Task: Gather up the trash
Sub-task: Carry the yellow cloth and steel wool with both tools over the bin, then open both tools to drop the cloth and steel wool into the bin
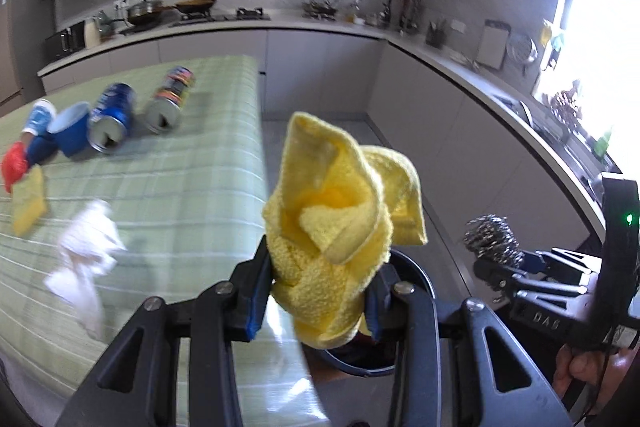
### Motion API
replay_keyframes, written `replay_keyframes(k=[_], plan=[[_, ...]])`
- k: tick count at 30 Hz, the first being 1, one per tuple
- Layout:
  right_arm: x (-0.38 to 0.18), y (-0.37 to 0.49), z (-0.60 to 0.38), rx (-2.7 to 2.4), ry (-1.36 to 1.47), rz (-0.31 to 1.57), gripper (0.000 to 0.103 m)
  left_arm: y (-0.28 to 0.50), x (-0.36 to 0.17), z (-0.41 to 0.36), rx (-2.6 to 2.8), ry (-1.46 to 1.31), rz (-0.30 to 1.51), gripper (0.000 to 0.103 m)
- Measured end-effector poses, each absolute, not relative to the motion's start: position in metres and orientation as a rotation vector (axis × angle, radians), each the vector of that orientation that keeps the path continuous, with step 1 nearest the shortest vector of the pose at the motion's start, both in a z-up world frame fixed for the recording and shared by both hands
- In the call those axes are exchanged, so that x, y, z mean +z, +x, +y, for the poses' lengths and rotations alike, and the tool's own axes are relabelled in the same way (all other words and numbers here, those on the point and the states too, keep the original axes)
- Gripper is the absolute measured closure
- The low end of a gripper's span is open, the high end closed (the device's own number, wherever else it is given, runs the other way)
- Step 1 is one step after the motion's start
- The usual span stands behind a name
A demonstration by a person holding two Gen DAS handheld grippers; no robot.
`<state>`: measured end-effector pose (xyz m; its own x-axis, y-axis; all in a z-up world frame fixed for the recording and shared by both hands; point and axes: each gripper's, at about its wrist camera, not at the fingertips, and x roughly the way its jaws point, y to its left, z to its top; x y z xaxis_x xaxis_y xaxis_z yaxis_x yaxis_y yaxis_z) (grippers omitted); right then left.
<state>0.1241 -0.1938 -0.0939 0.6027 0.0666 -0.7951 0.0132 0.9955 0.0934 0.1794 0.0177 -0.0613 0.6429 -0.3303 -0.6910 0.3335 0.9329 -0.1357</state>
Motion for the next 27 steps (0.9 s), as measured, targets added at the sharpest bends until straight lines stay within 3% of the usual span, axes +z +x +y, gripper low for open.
replay_keyframes(k=[15,24,27], plan=[[-0.179,0.12,-0.224,0.141,0.047,1.051,0.06,0.176,-0.128,-0.065,-0.371,0.033,0.938,0.063],[-0.233,0.149,-0.221,0.264,-0.044,1.099,0.06,0.191,-0.175,-0.072,-0.312,-0.035,1.014,0.063],[-0.251,0.158,-0.218,0.308,-0.08,1.112,0.057,0.193,-0.193,-0.071,-0.291,-0.078,1.035,0.056]])
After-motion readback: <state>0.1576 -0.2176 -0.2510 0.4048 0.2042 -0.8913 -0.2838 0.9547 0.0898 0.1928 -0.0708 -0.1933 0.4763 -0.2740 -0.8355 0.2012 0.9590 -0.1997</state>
